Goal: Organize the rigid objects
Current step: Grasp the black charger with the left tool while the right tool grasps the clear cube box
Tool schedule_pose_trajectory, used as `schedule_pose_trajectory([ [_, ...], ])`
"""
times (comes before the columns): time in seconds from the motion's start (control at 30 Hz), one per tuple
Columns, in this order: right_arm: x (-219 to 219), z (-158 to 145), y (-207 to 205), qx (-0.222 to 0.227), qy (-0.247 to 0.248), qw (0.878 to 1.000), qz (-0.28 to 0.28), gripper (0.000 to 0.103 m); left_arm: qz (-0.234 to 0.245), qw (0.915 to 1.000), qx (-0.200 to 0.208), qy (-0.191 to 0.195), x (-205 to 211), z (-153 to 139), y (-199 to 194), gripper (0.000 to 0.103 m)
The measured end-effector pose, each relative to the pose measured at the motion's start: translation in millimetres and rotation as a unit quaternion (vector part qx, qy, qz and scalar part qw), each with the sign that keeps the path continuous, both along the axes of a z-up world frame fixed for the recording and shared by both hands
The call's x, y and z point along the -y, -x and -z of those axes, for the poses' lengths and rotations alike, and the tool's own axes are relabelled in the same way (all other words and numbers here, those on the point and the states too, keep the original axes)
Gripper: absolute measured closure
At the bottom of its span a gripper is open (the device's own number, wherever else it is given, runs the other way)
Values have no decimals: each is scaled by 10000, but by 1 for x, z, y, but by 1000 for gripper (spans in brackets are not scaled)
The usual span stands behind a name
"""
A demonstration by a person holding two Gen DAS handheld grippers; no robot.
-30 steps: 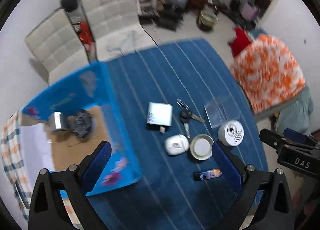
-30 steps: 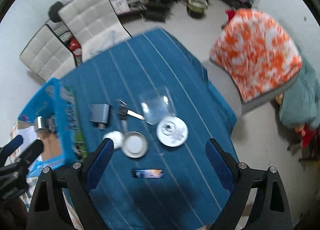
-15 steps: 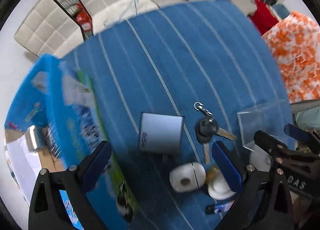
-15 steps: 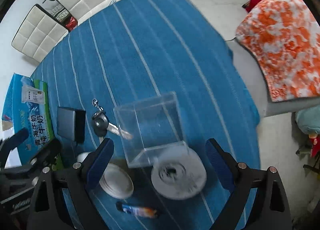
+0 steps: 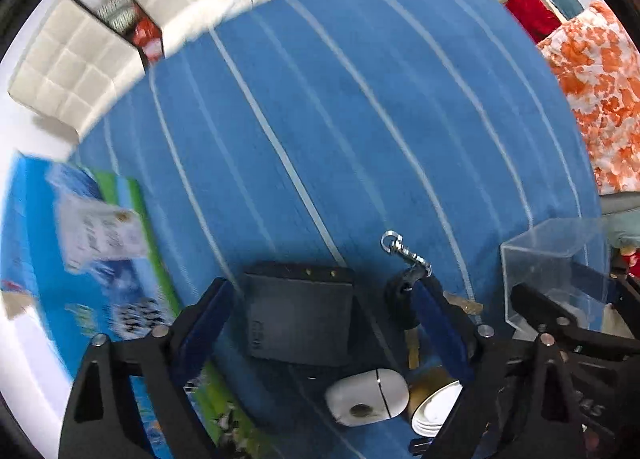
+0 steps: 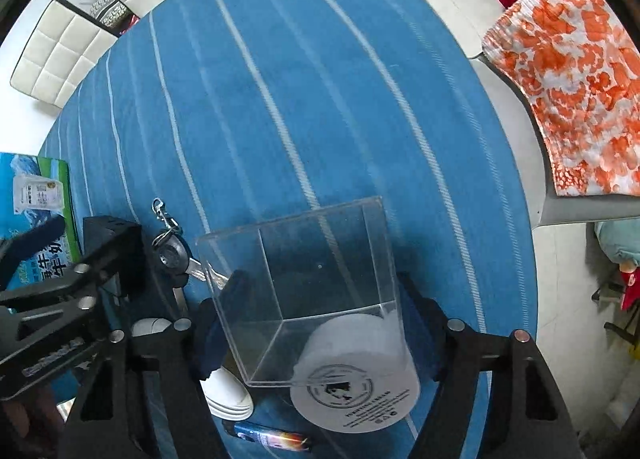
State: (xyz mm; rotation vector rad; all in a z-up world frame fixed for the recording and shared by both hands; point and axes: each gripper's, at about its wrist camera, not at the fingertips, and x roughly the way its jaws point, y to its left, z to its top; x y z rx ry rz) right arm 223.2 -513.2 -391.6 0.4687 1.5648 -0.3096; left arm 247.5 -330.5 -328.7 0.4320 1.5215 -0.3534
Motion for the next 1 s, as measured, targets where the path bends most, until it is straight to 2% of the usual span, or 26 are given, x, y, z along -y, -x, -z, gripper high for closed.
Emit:
schedule_pose_trajectory([
  [0.07, 6, 0, 0, -10, -20, 10000, -15, 28, -87, 9999, -128, 72, -6, 13, 1, 13],
  [0.13, 5, 1, -3, -27, 45, 9999, -118, 28, -412, 9978, -237, 460, -19, 17, -5, 13],
  [0.17, 3, 1, -3, -33, 58, 9999, -145, 28, -503, 9968, -315, 530, -21, 19, -9, 14],
  [0.23, 1, 4, -5, -77, 49, 9998, -149, 28, -567, 9960, -414, 559, -26, 20, -11, 22],
  [0.27, -2, 3, -5, -88, 59, 9999, -133, 29, -491, 9975, -328, 386, -25, 20, -10, 43],
  [0.3, -2, 4, -6, -97, 59, 9999, -103, 29, -333, 9988, -275, 214, -24, 21, -9, 43],
  [0.4, -2, 6, -9, -163, 118, 9997, -98, 30, -206, 9992, -250, 221, -24, 21, -2, 43],
  [0.63, -7, 9, -14, -266, 355, 9987, -264, 34, -301, 9991, -222, 218, -17, 19, -5, 44],
  [0.73, -12, 8, -15, -341, 576, 9968, -433, 35, -252, 9986, -350, 302, -20, 15, -16, 44],
  [0.87, -13, -6, -12, -233, 747, 9963, -360, 35, -319, 9983, -243, 416, -22, 2, -7, 45],
  [1.0, -11, -34, -8, 9, 809, 9964, -260, 35, -317, 9972, -156, 659, -23, -20, 2, 47],
])
